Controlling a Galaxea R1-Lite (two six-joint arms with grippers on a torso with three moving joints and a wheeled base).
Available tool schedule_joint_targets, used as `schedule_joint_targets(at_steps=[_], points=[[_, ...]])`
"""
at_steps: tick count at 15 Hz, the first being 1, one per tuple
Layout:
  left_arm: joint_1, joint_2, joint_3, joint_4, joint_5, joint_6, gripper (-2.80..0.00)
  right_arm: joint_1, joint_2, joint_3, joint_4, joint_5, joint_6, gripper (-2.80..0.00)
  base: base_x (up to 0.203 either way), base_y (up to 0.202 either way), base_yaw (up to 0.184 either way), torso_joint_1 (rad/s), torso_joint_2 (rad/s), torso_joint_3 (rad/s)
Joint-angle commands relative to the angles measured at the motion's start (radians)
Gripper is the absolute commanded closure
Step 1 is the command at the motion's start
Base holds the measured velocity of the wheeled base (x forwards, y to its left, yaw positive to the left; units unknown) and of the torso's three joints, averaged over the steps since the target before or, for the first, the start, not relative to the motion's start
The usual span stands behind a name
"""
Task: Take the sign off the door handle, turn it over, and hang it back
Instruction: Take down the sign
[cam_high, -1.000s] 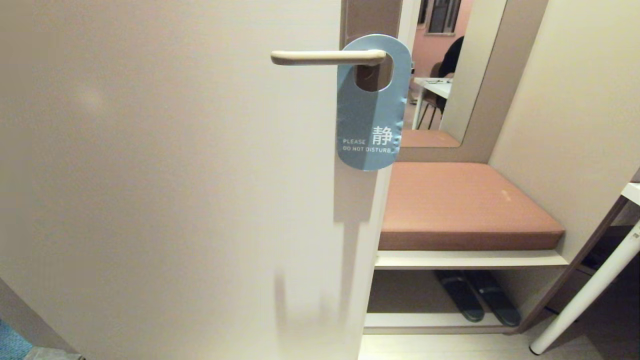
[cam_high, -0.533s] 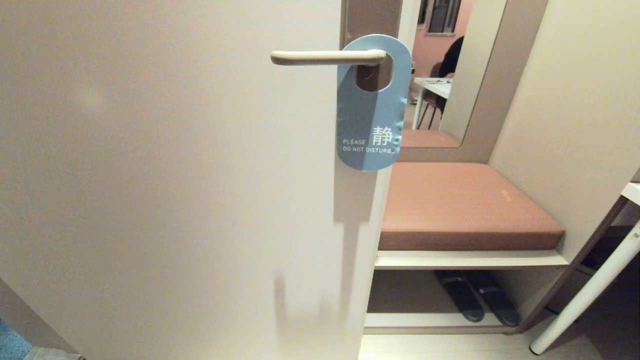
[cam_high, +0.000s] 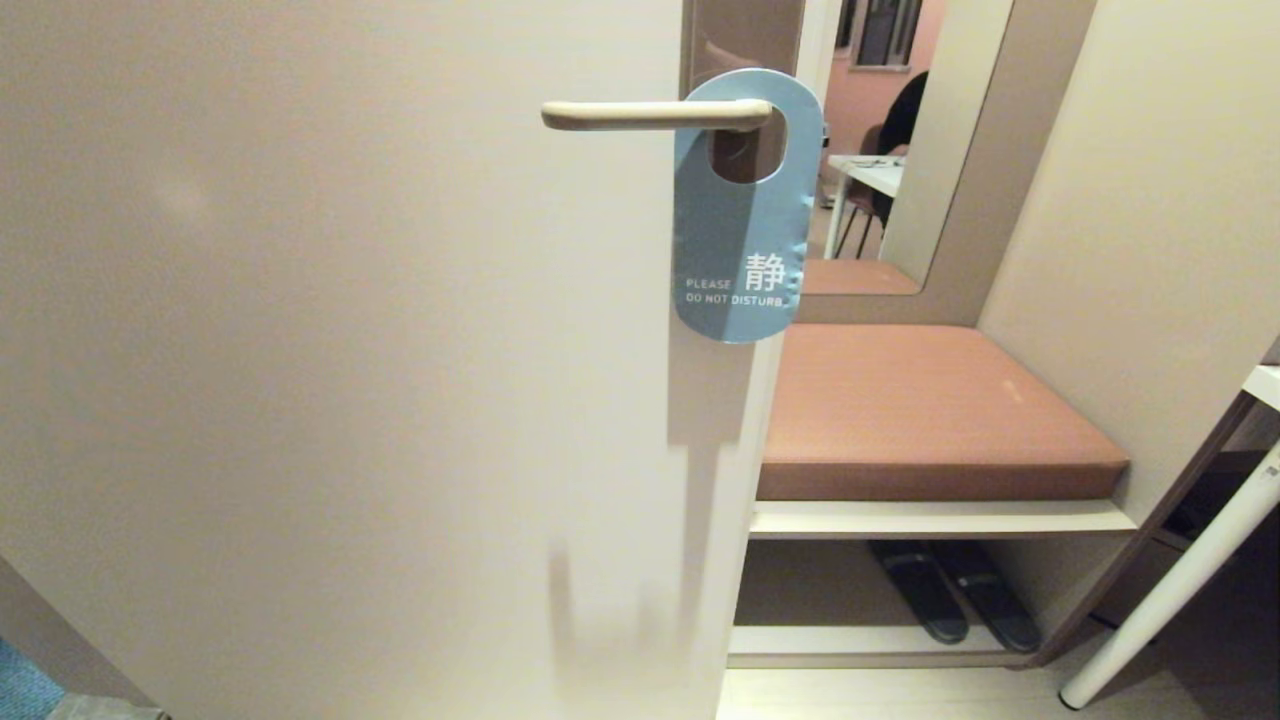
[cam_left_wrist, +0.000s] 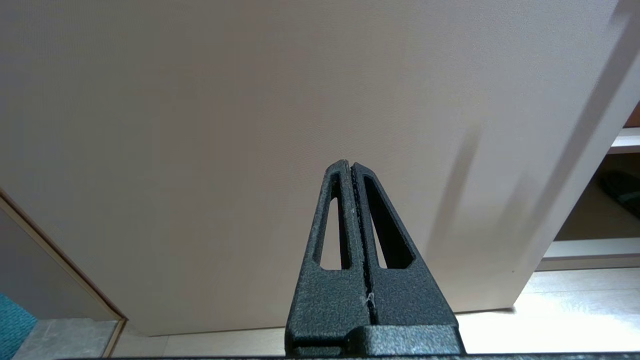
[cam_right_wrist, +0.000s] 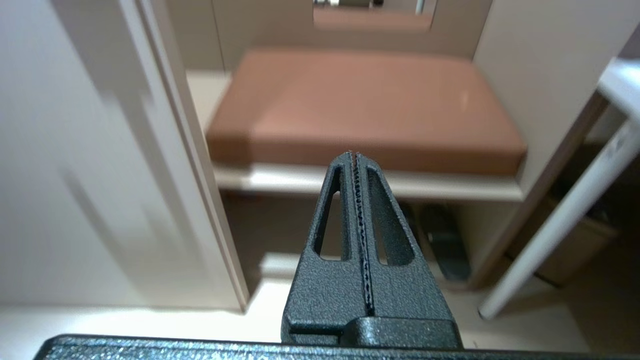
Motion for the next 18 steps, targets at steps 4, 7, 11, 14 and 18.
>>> schedule_joint_targets(at_steps=[4,7,11,14,18], points=[[0.0,0.001,0.0,0.0,0.0,0.001,0.0,-0.002,0.423,-0.261,-0.061,-0.104,0.023,0.0,0.0,0.0,0.0,0.0,0.0,0.0],[0.0,0.001,0.0,0.0,0.0,0.001,0.0,-0.003,0.565,-0.326,-0.078,-0.155,0.026,0.0,0.0,0.0,0.0,0.0,0.0,0.0],[0.0,0.001,0.0,0.0,0.0,0.001,0.0,-0.005,0.736,-0.37,-0.197,-0.153,0.021,0.0,0.0,0.0,0.0,0.0,0.0,0.0],[0.0,0.001,0.0,0.0,0.0,0.001,0.0,-0.012,0.861,-0.467,-0.231,-0.037,0.02,0.0,0.0,0.0,0.0,0.0,0.0,0.0],[0.0,0.001,0.0,0.0,0.0,0.001,0.0,-0.023,1.014,-0.65,-0.227,0.33,0.02,0.0,0.0,0.0,0.0,0.0,0.0,0.0]])
